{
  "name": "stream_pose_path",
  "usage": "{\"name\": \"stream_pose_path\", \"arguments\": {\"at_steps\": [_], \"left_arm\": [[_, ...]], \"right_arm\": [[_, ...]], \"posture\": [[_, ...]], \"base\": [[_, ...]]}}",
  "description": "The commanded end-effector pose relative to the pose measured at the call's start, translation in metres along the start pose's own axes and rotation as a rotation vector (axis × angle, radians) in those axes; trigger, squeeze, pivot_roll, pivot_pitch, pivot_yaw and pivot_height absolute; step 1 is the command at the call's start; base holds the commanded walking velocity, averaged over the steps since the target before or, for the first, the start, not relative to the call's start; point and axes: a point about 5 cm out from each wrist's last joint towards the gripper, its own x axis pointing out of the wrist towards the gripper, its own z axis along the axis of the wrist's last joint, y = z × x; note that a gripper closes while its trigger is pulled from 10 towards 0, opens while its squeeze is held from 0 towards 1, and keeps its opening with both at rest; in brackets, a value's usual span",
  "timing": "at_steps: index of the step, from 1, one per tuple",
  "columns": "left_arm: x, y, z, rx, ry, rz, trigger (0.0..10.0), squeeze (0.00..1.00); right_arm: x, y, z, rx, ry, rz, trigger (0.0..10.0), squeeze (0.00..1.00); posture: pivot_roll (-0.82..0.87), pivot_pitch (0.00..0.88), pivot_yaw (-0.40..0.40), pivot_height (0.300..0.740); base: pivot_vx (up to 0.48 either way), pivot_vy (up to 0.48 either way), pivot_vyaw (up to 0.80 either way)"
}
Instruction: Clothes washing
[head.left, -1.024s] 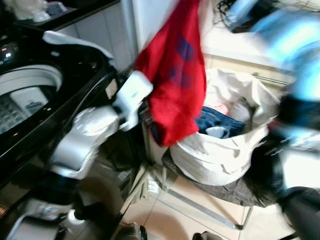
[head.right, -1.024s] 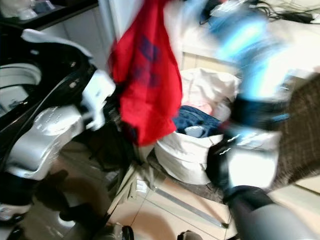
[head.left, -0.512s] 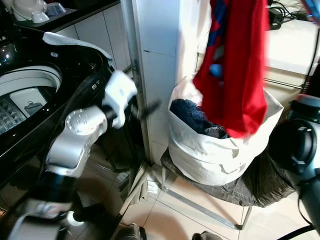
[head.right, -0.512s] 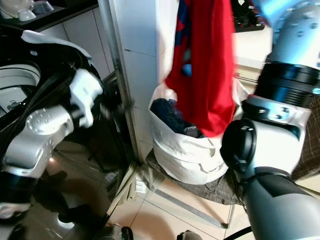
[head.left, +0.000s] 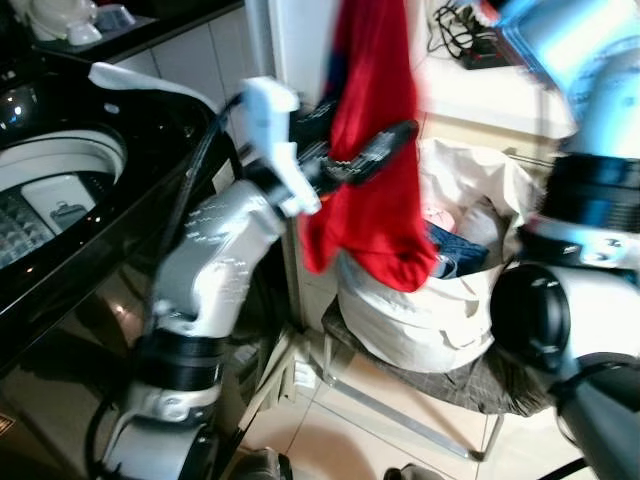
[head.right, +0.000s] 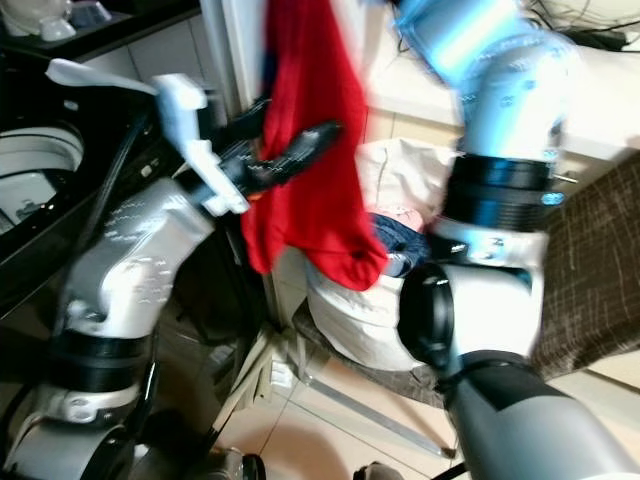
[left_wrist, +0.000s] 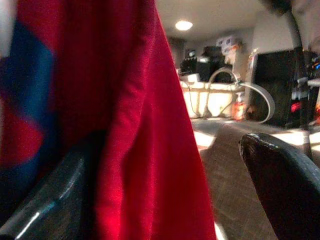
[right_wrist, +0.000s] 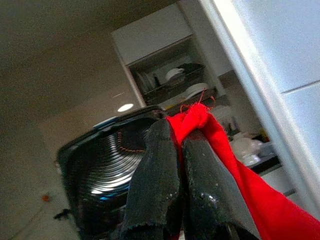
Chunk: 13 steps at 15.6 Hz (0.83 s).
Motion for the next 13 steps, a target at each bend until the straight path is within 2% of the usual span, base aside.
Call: {"name": "stream_pose_path", "arguments": {"at_steps": [1, 3, 4, 5, 7, 8, 9, 13], "left_arm": [[0.001, 0.011, -0.003, 0.058, 0.030, 0.094, 10.0, 1.00], [0.004, 0.014, -0.001, 0.027, -0.003, 0.133, 10.0, 1.00], [0.008, 0.018, -0.002, 0.060, 0.010, 0.186, 10.0, 0.37], [0.010, 0.024, -0.006, 0.097, 0.040, 0.250, 10.0, 0.27], [0.009, 0.033, -0.008, 0.142, 0.061, 0.345, 10.0, 0.28], [0.006, 0.042, -0.008, 0.145, 0.068, 0.409, 4.5, 0.09], [0.004, 0.046, -0.008, 0.133, 0.065, 0.436, 0.0, 0.00], [-0.001, 0.059, -0.006, 0.156, 0.060, 0.534, 0.0, 0.00]], "right_arm": [[0.002, 0.014, 0.005, -0.005, -0.010, 0.057, 0.0, 0.00], [0.004, 0.020, 0.002, 0.012, -0.002, 0.082, 0.0, 0.00], [0.005, 0.021, -0.001, 0.029, 0.011, 0.082, 0.0, 0.00], [0.005, 0.022, -0.003, 0.034, 0.017, 0.080, 0.0, 0.00], [0.005, 0.022, -0.005, 0.036, 0.020, 0.078, 0.0, 0.00], [0.005, 0.021, -0.006, 0.033, 0.019, 0.072, 0.0, 0.00], [0.004, 0.019, -0.005, 0.029, 0.014, 0.062, 0.0, 0.00], [0.002, 0.018, -0.002, 0.026, 0.000, 0.049, 0.0, 0.00]], "posture": [[-0.08, 0.000, 0.051, 0.740], [-0.08, 0.000, 0.050, 0.740], [-0.08, 0.000, 0.047, 0.740], [-0.08, 0.000, 0.048, 0.740], [-0.09, 0.000, 0.048, 0.740], [-0.08, 0.000, 0.046, 0.740], [-0.08, 0.000, 0.045, 0.740], [-0.08, 0.000, 0.044, 0.740]], "base": [[0.000, 0.000, 0.00], [0.000, 0.000, 0.00], [0.000, 0.000, 0.00], [0.000, 0.000, 0.00], [0.000, 0.000, 0.00], [0.000, 0.000, 0.00], [0.000, 0.000, 0.00], [0.000, 0.000, 0.00]]}}
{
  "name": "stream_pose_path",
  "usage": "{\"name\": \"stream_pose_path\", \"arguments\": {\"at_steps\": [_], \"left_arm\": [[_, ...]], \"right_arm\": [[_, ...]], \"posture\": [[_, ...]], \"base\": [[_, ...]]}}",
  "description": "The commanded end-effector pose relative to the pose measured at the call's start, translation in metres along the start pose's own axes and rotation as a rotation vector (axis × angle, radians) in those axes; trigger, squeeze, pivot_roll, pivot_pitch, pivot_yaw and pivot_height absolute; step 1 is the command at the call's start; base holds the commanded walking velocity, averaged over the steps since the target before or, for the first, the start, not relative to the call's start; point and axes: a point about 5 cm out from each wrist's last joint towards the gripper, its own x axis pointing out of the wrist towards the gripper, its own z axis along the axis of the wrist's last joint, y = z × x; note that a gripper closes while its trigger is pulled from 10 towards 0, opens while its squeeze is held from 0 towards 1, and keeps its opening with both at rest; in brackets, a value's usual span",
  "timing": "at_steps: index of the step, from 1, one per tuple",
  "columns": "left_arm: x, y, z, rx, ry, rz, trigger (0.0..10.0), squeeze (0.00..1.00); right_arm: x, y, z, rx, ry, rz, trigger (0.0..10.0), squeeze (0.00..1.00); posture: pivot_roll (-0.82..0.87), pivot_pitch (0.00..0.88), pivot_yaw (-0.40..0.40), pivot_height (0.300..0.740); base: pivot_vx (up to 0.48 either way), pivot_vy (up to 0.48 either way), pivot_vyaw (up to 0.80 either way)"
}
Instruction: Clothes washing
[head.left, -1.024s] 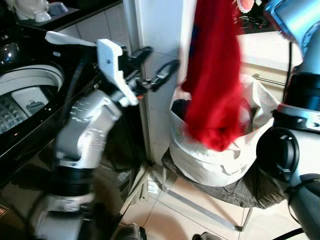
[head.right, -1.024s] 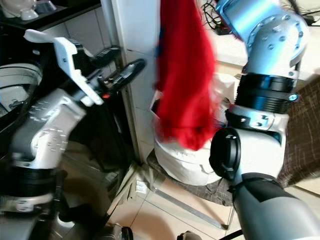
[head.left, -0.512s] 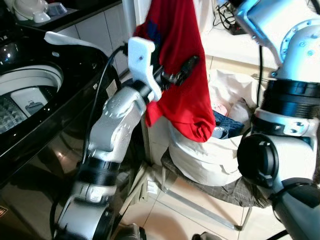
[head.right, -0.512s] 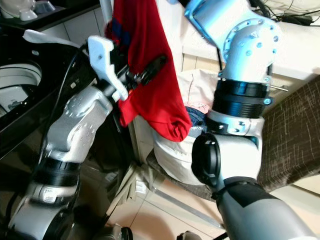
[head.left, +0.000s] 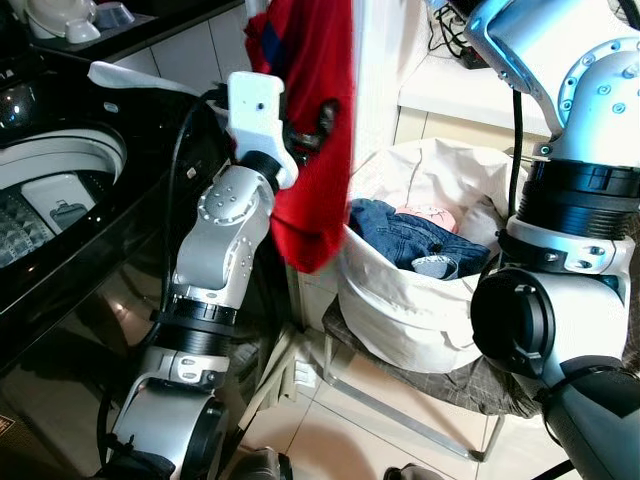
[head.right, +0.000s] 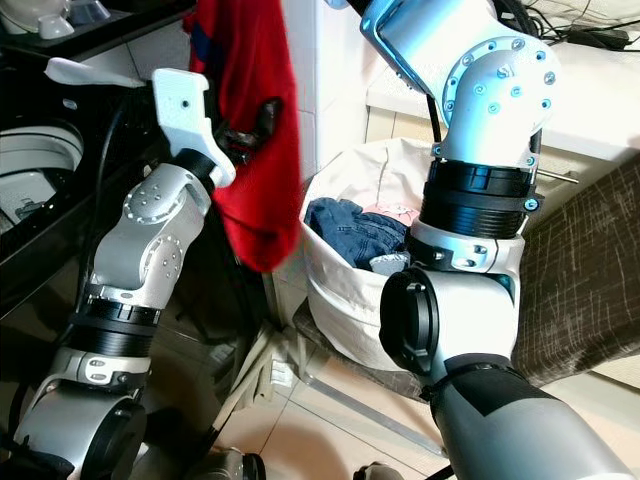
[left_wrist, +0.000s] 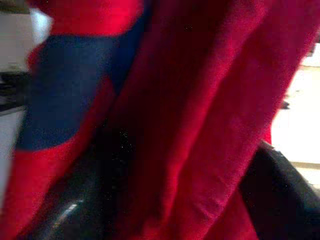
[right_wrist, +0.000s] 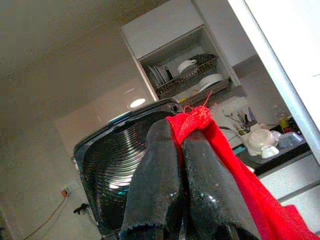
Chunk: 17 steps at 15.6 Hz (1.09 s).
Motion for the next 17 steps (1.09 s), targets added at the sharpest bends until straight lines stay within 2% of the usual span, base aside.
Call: {"name": "stream_pose_path", "arguments": {"at_steps": [1, 3, 9, 17], "left_arm": [[0.004, 0.004, 0.006, 0.017, -0.016, 0.033, 0.0, 0.00], [0.005, 0.003, 0.010, -0.005, -0.040, 0.009, 0.0, 0.00], [0.008, 0.008, 0.016, -0.001, -0.075, 0.029, 0.0, 0.00], [0.014, 0.008, 0.017, -0.004, -0.083, 0.028, 0.0, 0.00]], "right_arm": [[-0.002, 0.006, 0.004, -0.019, -0.020, 0.025, 0.0, 0.00], [-0.002, 0.006, 0.003, -0.017, -0.019, 0.023, 0.0, 0.00], [-0.004, 0.004, 0.004, -0.024, -0.032, 0.005, 0.0, 0.00], [-0.011, 0.002, 0.010, -0.058, -0.060, -0.010, 0.0, 0.00]], "posture": [[-0.08, 0.000, 0.044, 0.740], [-0.07, 0.000, 0.048, 0.740], [-0.08, 0.000, 0.066, 0.740], [-0.12, 0.000, 0.105, 0.740]], "base": [[0.000, 0.000, 0.00], [0.000, 0.000, 0.00], [0.000, 0.000, 0.00], [0.000, 0.000, 0.00]]}}
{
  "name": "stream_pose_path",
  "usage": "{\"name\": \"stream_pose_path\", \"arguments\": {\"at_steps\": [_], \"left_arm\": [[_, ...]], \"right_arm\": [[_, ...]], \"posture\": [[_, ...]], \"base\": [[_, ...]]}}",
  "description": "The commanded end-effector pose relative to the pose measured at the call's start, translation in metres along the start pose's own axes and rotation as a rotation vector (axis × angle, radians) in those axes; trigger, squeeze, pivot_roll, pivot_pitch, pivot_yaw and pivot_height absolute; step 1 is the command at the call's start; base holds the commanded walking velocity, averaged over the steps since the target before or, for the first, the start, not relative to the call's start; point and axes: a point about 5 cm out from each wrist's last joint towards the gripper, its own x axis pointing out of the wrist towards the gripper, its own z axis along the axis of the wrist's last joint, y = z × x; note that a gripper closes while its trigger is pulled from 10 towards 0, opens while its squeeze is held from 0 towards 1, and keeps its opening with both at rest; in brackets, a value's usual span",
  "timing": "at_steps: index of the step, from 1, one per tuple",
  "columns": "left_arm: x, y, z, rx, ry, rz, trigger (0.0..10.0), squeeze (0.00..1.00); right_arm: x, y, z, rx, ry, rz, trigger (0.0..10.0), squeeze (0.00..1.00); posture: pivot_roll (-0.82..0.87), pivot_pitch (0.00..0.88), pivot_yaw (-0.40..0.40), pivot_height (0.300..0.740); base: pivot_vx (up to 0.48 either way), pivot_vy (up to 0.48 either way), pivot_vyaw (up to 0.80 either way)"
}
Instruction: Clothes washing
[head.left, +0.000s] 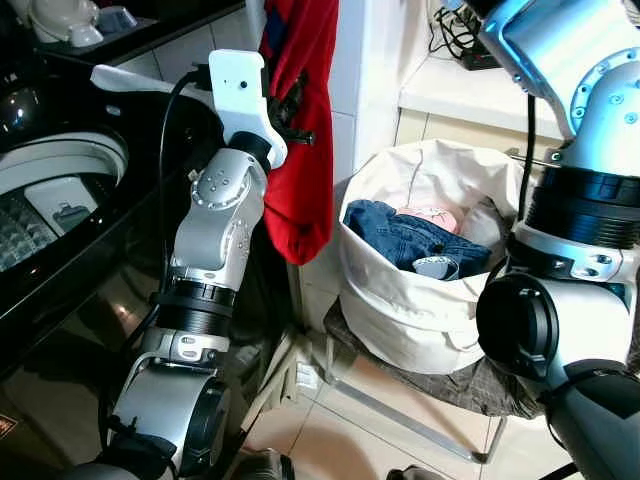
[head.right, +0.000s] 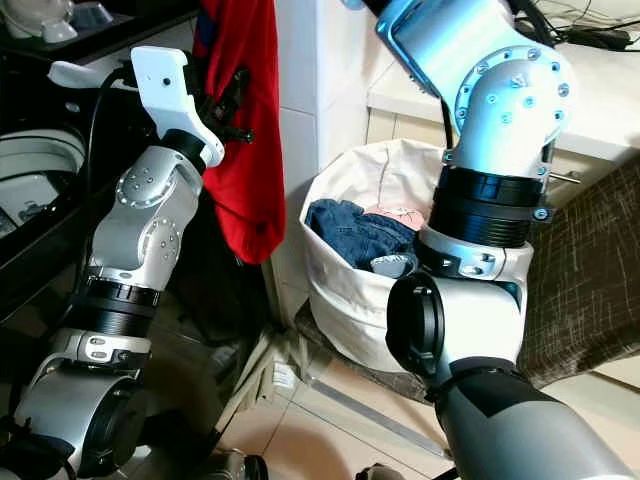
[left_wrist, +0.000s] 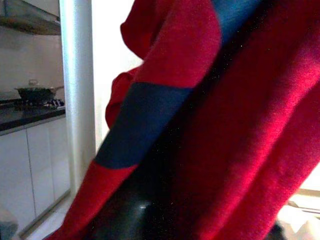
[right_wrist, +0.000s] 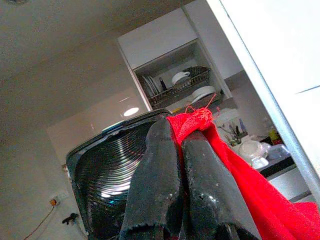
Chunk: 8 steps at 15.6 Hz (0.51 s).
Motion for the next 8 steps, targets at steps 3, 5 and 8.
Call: {"name": "stream_pose_path", "arguments": {"at_steps": [3, 5, 8], "left_arm": [[0.0048, -0.0010, 0.0050, 0.007, -0.019, -0.011, 0.0, 0.00], [0.0051, -0.0001, 0.0050, 0.007, -0.022, -0.011, 0.0, 0.00], [0.0074, 0.0042, 0.0081, 0.009, -0.039, 0.002, 0.0, 0.00]], "right_arm": [[-0.0039, 0.0031, 0.0055, -0.029, -0.026, 0.006, 0.0, 0.00], [-0.0044, 0.0030, 0.0063, -0.033, -0.028, 0.005, 0.0, 0.00], [-0.0057, 0.0033, 0.0059, -0.041, -0.028, 0.000, 0.0, 0.00]], "posture": [[-0.12, 0.000, 0.111, 0.740], [-0.13, 0.000, 0.115, 0.740], [-0.14, 0.000, 0.125, 0.740]], "base": [[0.000, 0.000, 0.00], [0.000, 0.000, 0.00], [0.000, 0.000, 0.00]]}}
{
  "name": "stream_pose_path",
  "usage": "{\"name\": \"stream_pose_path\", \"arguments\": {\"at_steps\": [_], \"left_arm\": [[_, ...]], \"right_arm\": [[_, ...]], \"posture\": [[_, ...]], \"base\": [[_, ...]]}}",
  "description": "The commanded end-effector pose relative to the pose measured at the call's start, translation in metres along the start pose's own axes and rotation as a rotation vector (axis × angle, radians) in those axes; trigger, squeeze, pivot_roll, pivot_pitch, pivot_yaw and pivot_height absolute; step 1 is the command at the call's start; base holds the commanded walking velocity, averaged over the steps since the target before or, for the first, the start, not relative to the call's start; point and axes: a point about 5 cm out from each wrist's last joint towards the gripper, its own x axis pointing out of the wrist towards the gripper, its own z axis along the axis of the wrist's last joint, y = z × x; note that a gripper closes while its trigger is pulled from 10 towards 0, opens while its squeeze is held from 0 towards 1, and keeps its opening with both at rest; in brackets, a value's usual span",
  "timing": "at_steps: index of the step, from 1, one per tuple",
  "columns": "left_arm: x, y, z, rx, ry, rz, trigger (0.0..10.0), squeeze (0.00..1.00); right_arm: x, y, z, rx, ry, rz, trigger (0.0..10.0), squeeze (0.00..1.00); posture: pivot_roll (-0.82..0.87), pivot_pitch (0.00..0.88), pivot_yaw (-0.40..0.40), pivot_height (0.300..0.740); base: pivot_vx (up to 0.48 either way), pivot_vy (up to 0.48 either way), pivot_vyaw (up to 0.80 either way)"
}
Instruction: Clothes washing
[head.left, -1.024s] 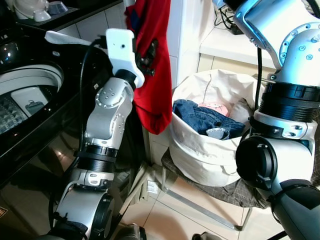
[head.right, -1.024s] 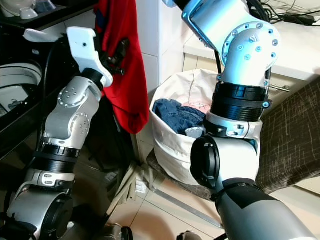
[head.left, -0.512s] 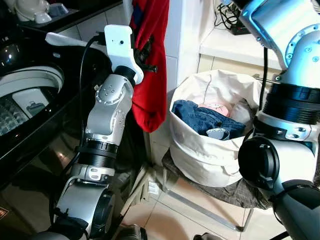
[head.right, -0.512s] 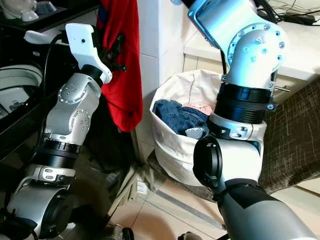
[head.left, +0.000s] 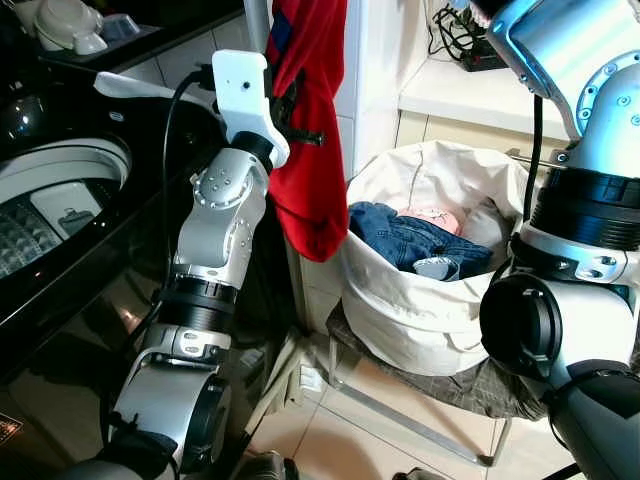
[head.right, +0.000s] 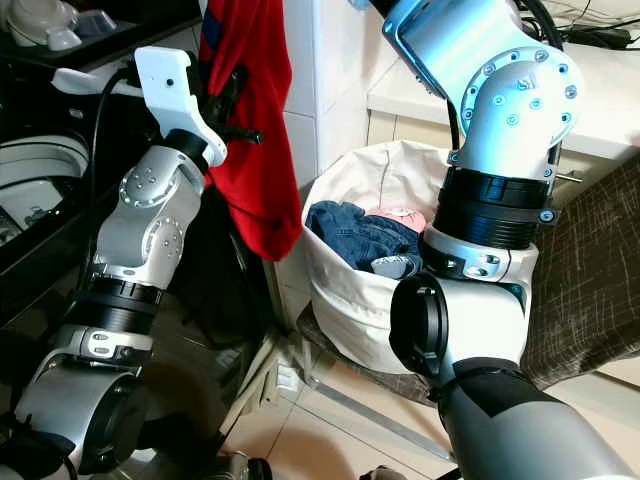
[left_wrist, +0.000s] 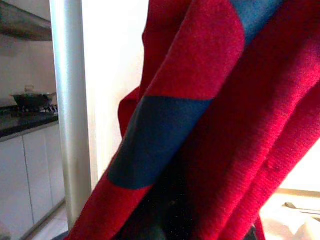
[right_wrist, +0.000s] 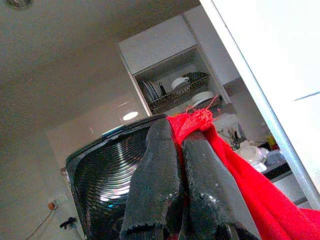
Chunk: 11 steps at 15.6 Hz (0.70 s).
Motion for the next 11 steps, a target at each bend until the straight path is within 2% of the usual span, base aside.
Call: {"name": "stream_pose_path", "arguments": {"at_steps": [1, 2, 3, 4, 6, 7, 8, 10, 11], "left_arm": [[0.004, 0.006, 0.009, 0.011, -0.025, 0.022, 0.0, 0.00], [0.006, 0.013, 0.012, 0.025, -0.033, 0.046, 0.0, 0.00], [0.006, 0.016, 0.014, 0.036, -0.035, 0.057, 0.0, 0.00], [0.006, 0.019, 0.015, 0.046, -0.037, 0.068, 0.0, 0.00], [0.006, 0.039, 0.020, 0.092, -0.029, 0.134, 0.0, 0.00], [0.012, 0.049, 0.025, 0.121, -0.021, 0.164, 0.0, 0.00], [0.021, 0.065, 0.038, 0.207, -0.014, 0.202, 0.0, 0.00], [0.031, 0.091, 0.065, 0.346, 0.002, 0.296, 0.0, 0.00], [0.033, 0.106, 0.083, 0.470, 0.021, 0.365, 0.0, 0.00]], "right_arm": [[-0.003, 0.003, 0.003, -0.024, -0.018, 0.002, 0.0, 0.00], [-0.005, 0.002, 0.002, -0.036, -0.011, -0.018, 10.0, 0.00], [-0.007, 0.001, 0.001, -0.044, -0.006, -0.032, 10.0, 1.00], [-0.009, 0.001, 0.000, -0.037, -0.006, -0.037, 10.0, 1.00], [-0.026, -0.010, -0.012, -0.030, 0.018, -0.085, 10.0, 1.00], [-0.038, -0.015, -0.019, -0.116, 0.079, -0.130, 10.0, 1.00], [-0.052, -0.024, -0.030, -0.216, 0.163, -0.207, 10.0, 0.00], [-0.068, -0.030, -0.046, -0.283, 0.275, -0.263, 10.0, 0.00], [-0.075, -0.030, -0.057, -0.316, 0.347, -0.265, 10.0, 0.00]], "posture": [[-0.14, 0.000, 0.130, 0.740], [-0.14, 0.000, 0.132, 0.740], [-0.14, 0.000, 0.133, 0.740], [-0.14, 0.000, 0.133, 0.740], [-0.13, 0.000, 0.135, 0.740], [-0.12, 0.000, 0.133, 0.740], [-0.13, 0.000, 0.141, 0.740], [-0.13, 0.000, 0.150, 0.740], [-0.14, 0.000, 0.162, 0.740]], "base": [[0.000, 0.000, 0.00], [0.000, 0.000, 0.00], [0.000, 0.000, 0.00], [0.000, 0.000, 0.00], [0.000, 0.000, 0.00], [0.000, 0.000, 0.00], [0.000, 0.000, 0.00], [0.000, 0.000, 0.00], [0.000, 0.000, 0.00]]}}
